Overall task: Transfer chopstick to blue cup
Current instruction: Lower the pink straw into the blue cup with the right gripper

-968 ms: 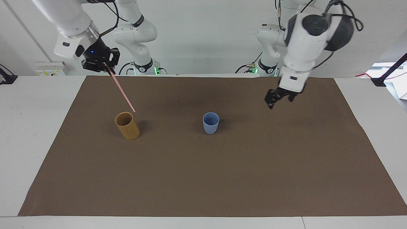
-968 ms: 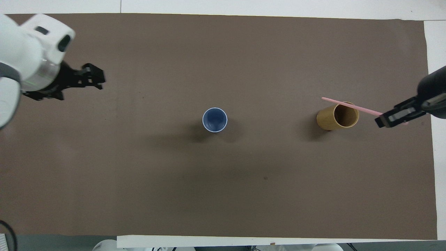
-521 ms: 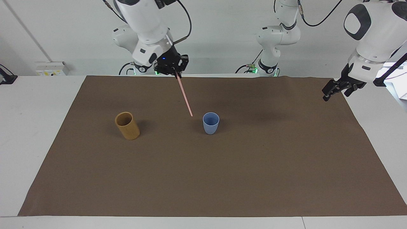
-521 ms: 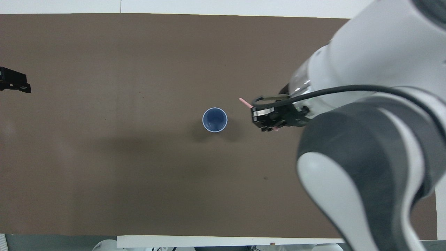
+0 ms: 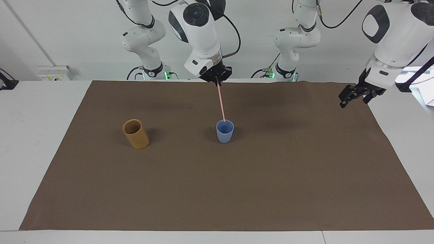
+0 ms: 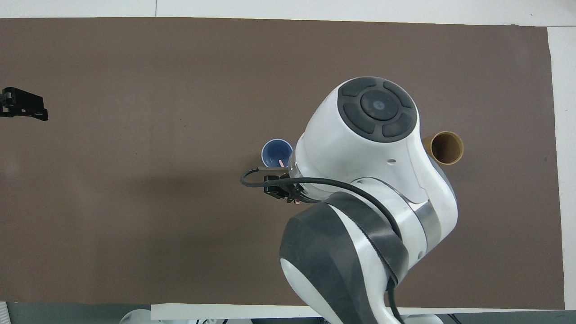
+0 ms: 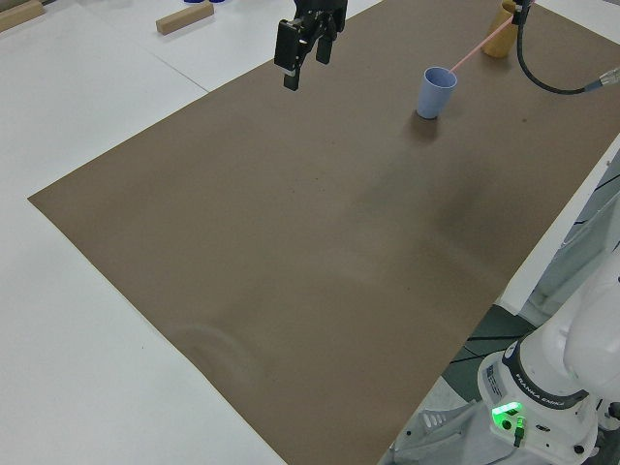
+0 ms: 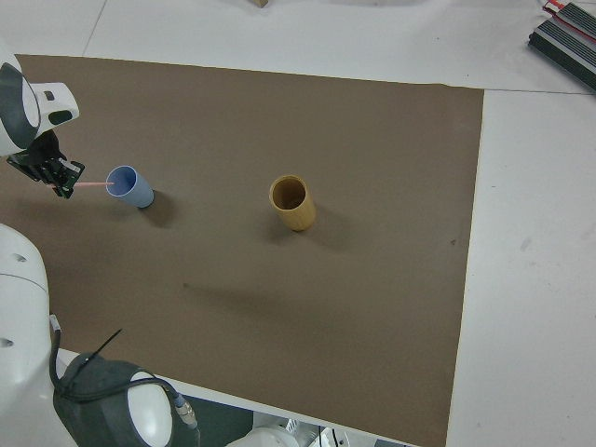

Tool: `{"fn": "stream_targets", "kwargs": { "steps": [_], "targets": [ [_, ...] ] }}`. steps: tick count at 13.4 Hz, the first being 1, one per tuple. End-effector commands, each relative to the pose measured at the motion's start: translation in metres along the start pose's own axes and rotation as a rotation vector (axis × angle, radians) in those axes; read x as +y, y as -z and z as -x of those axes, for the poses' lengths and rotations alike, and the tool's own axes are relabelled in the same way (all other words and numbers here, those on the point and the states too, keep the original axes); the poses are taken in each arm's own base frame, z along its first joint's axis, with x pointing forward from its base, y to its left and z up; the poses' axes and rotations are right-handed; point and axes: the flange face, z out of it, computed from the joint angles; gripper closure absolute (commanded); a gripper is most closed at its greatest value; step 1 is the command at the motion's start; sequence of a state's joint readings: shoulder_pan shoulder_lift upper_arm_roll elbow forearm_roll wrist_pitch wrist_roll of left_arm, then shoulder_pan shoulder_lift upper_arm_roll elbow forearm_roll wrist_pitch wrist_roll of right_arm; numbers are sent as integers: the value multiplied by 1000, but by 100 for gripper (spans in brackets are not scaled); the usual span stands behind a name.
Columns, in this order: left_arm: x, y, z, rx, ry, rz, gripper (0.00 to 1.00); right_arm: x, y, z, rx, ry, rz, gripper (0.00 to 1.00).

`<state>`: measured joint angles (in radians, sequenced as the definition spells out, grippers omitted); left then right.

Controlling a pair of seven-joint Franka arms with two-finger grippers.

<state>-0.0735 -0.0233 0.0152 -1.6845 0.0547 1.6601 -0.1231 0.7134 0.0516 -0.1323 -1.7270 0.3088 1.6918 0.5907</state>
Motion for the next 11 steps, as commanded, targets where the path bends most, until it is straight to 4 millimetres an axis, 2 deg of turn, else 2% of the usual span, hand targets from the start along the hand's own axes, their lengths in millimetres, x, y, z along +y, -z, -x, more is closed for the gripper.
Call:
{"fn": "stream_targets", "kwargs": {
  "steps": [1, 4, 6, 7, 8, 10, 11],
  "targets": [
    [-1, 0, 6, -6, -1, -2, 0, 13, -8, 13, -6, -9, -21, 100],
    [-1, 0, 6, -8, -1, -3, 0, 12, -13, 4, 52, -14, -57, 99],
    [-1, 0, 6, -6, -1, -2, 0, 12, -14, 2, 54, -15, -57, 81],
    [-1, 0, 6, -8, -1, -3, 0, 13, -14, 1, 55, -17, -58, 54],
    [-1, 0, 6, -6, -1, -2, 0, 12, -11, -2, 75, -18, -71, 1],
    [-1, 0, 6, -6, -1, -2, 0, 13, 1, -16, 139, -27, -97, 0],
    [-1, 0, 6, -8, -1, -3, 0, 15, 19, -29, 163, -40, -107, 0]
  ]
}}
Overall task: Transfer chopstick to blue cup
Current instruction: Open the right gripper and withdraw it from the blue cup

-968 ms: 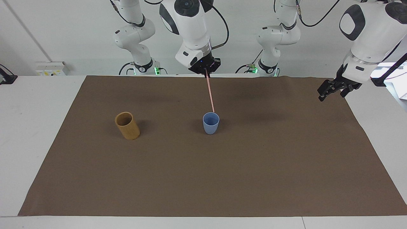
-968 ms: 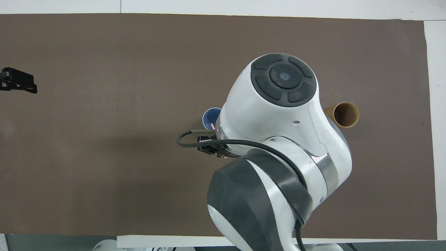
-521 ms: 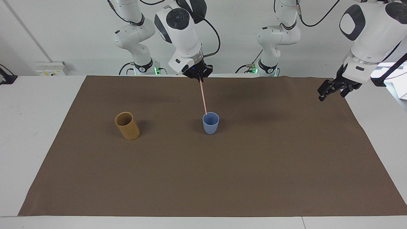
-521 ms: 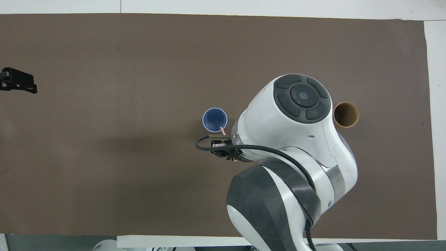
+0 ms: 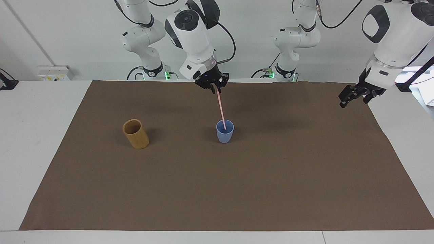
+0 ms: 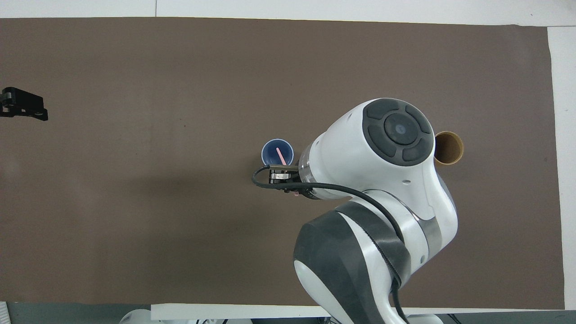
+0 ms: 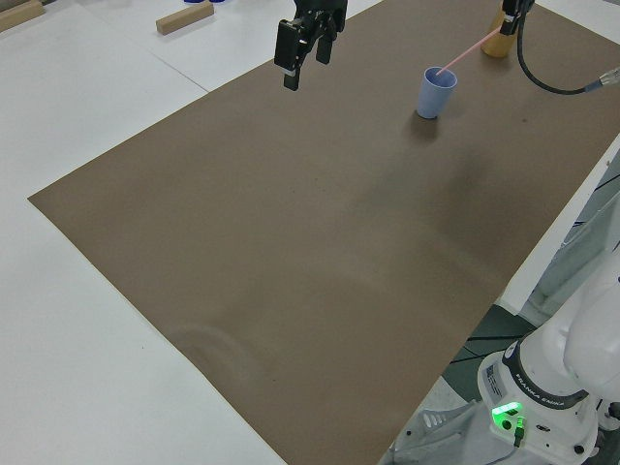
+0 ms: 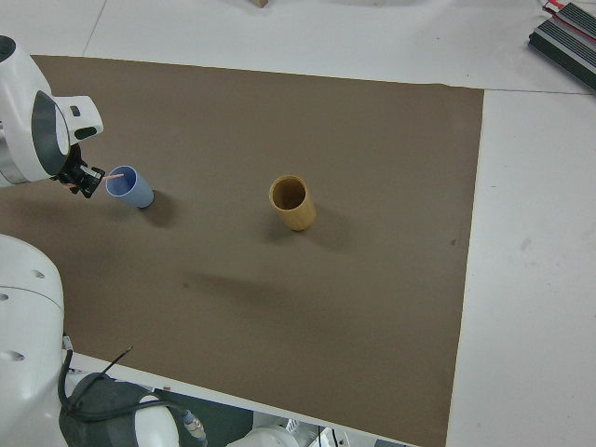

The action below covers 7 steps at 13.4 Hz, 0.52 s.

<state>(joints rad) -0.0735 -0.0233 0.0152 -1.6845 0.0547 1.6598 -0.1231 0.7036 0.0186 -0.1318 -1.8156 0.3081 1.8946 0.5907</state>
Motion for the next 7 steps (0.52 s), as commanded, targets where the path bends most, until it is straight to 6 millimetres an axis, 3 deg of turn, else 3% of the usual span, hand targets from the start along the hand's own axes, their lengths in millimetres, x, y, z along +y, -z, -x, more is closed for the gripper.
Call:
{"fn": "stream_targets", "kwargs": {
  "steps": [1, 3, 6, 7],
  "targets": [
    [-1, 0, 6, -6, -1, -2, 0, 17, 40, -37, 58, -42, -17, 0],
    [-1, 0, 6, -6, -1, -2, 0, 46, 75, -58, 105, -84, -13, 0],
    [-1, 0, 6, -6, -1, -2, 0, 67, 105, -58, 145, -59, 86, 0],
    [-1, 0, 6, -6, -1, -2, 0, 90, 122, -64, 174, -17, 165, 0]
  ]
}}
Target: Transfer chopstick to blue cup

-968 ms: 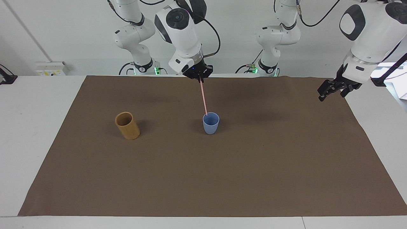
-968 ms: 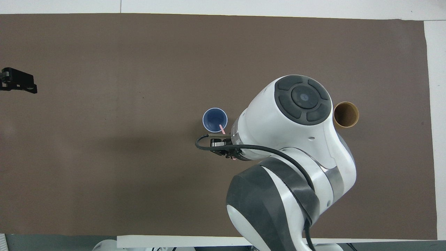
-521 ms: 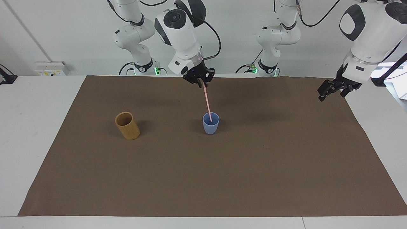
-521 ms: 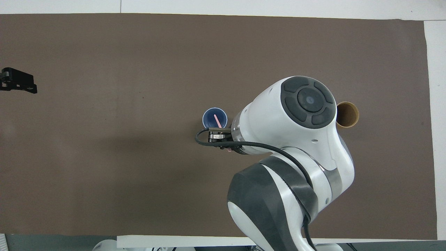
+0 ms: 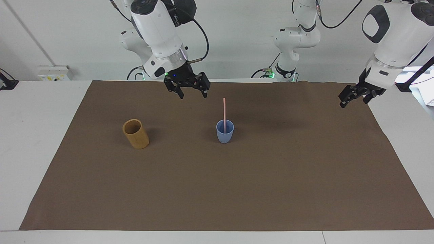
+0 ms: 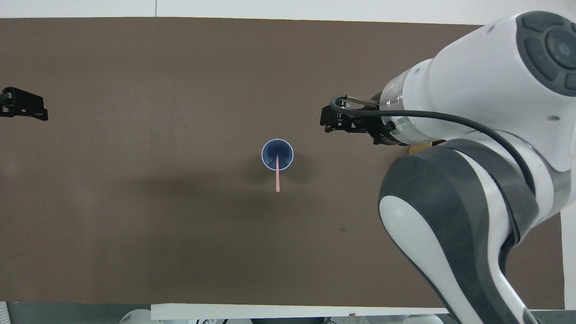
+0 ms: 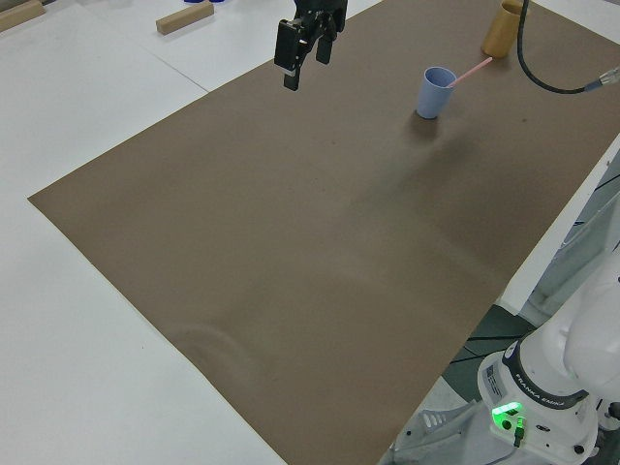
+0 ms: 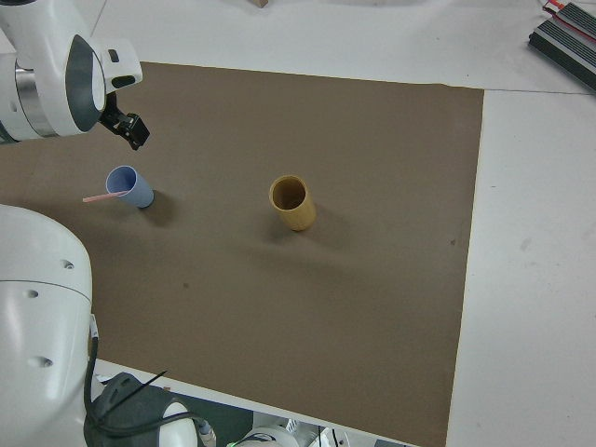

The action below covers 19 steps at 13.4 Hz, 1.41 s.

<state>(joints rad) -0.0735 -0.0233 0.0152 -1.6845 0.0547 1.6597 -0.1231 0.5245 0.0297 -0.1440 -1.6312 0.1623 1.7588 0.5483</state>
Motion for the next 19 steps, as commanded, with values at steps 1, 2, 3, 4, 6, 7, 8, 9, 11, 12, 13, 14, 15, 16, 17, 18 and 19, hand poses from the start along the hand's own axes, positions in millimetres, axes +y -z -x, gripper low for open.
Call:
{"fn": "stream_targets", "kwargs": {
  "steps": [1, 2, 3, 4, 6, 7, 8, 9, 11, 12, 13, 14, 15, 16, 17, 18, 19],
  "targets": [
    [-1, 0, 6, -6, -1, -2, 0, 57, 38, -23, 27, 87, 104, 0],
    [-1, 0, 6, -6, -1, -2, 0, 91, 54, -34, 5, 107, 118, 0],
    [-1, 0, 6, -6, -1, -2, 0, 125, 75, -40, -22, 123, 134, 0],
    [-1, 0, 6, -6, -1, -2, 0, 152, 99, -36, -20, 135, 138, 0],
    [-1, 0, 6, -6, -1, -2, 0, 204, 120, -32, -40, 160, 200, 0],
    [-1, 0, 6, -7, -1, -3, 0, 222, 129, -29, -50, 199, 238, 0],
    [-1, 0, 6, -6, -1, -2, 0, 240, 130, -29, -71, 247, 277, 0],
    [-1, 0, 6, -6, -1, -2, 0, 252, 131, -29, -91, 268, 276, 0],
    [-1, 0, 6, -6, -1, -2, 0, 253, 129, -28, -105, 269, 272, 0],
    [-1, 0, 6, -6, -1, -2, 0, 255, 130, -28, -104, 264, 272, 0],
    [-1, 0, 6, -7, -1, -3, 0, 263, 130, -30, -103, 250, 265, 0],
    [-1, 0, 6, -6, -1, -2, 0, 265, 129, -30, -106, 246, 264, 0],
    [-1, 0, 6, -7, -1, -3, 0, 272, 128, -31, -109, 229, 238, 0],
    [-1, 0, 6, -6, -1, -2, 0, 269, 128, -30, -110, 230, 234, 0],
    [-1, 0, 6, -6, -1, -2, 0, 258, 127, -29, -108, 249, 252, 0],
    [4, 3, 2, 23, -7, 10, 0, 256, 127, -28, -108, 251, 255, 0],
    [12, 5, -2, 54, -22, 16, 0, 254, 127, -28, -108, 254, 254, 0]
  ]
}}
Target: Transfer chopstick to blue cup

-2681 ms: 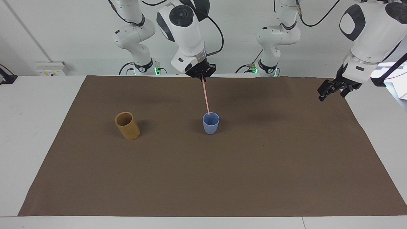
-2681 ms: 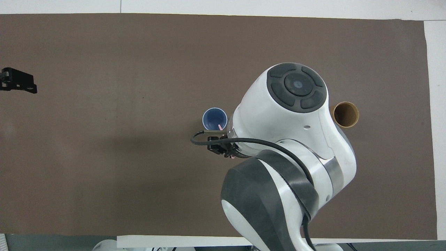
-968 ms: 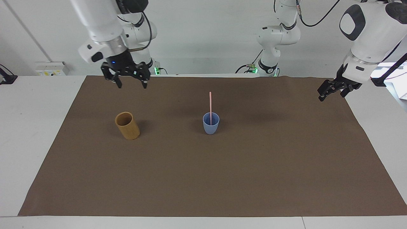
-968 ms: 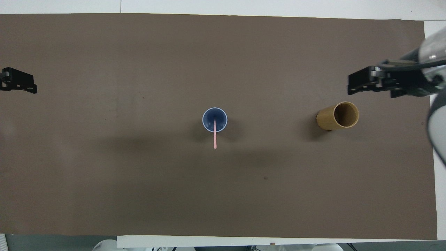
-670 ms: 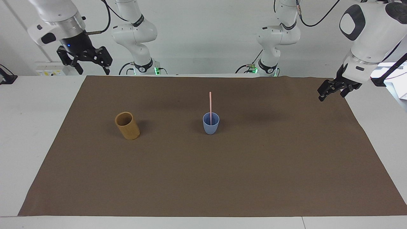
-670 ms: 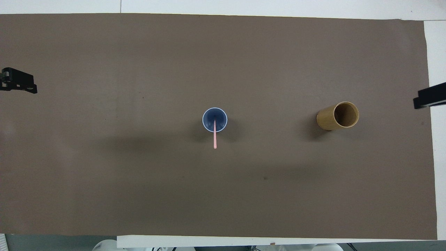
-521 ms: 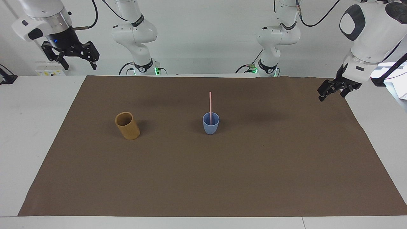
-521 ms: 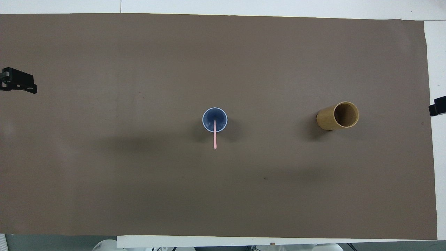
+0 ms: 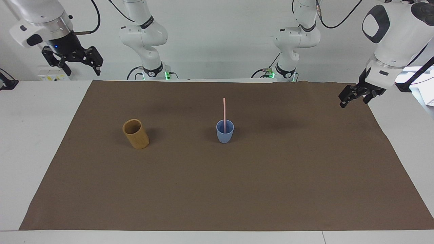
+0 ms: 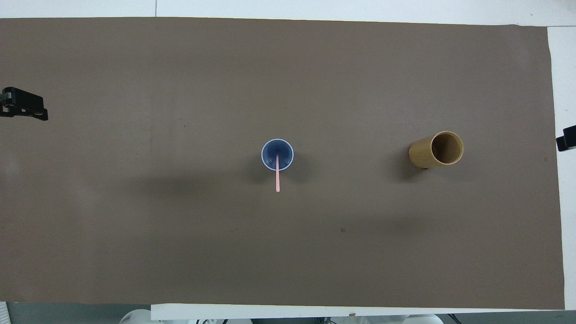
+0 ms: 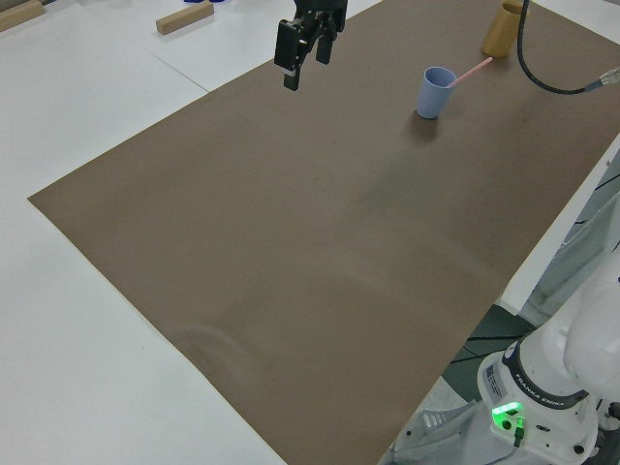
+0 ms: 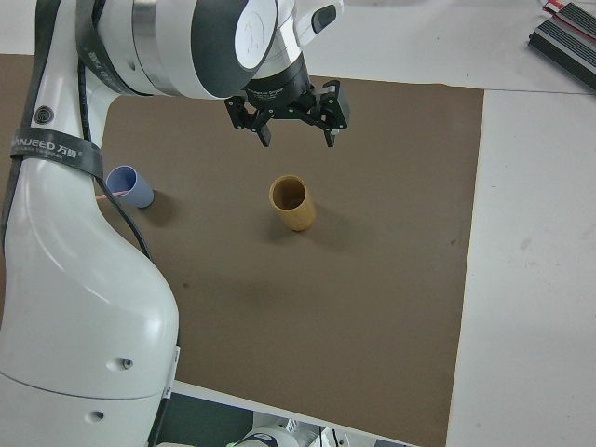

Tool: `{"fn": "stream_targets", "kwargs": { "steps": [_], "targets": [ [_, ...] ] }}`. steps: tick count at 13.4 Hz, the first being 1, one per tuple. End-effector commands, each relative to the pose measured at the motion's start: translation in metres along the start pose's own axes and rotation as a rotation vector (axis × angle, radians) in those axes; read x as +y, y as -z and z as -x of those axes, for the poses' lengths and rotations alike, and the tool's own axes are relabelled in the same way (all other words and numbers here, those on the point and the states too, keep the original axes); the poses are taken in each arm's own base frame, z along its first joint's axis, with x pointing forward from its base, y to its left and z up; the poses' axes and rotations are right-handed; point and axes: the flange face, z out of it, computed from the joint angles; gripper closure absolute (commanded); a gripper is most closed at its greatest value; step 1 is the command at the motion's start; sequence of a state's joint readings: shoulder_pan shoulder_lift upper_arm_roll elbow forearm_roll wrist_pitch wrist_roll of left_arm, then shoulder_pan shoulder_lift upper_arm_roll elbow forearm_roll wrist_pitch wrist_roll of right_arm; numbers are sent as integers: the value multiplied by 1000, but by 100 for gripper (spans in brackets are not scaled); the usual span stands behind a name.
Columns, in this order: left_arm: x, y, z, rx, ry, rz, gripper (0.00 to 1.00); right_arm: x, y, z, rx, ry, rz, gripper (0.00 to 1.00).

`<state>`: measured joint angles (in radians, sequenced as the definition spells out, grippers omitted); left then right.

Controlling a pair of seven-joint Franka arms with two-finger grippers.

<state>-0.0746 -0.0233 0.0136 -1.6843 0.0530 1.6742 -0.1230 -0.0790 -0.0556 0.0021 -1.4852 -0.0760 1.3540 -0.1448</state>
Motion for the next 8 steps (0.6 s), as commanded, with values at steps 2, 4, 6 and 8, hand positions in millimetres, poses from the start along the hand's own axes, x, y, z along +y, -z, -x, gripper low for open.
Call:
{"fn": "stream_targets", "kwargs": {
  "steps": [2, 4, 6, 8],
  "targets": [
    [18, 17, 15, -3, -42, 20, 0, 4, -2, 3, -10, 2, -6, 0],
    [21, 38, 19, -8, -73, 72, 0, 4, -3, 7, -38, 0, -10, 0],
    [19, 39, 20, -13, -72, 75, 0, 4, -4, 6, -36, 1, -11, 0],
    [21, 38, 24, -14, -70, 75, 0, 4, -3, 6, -36, 1, -11, 0]
  ]
}}
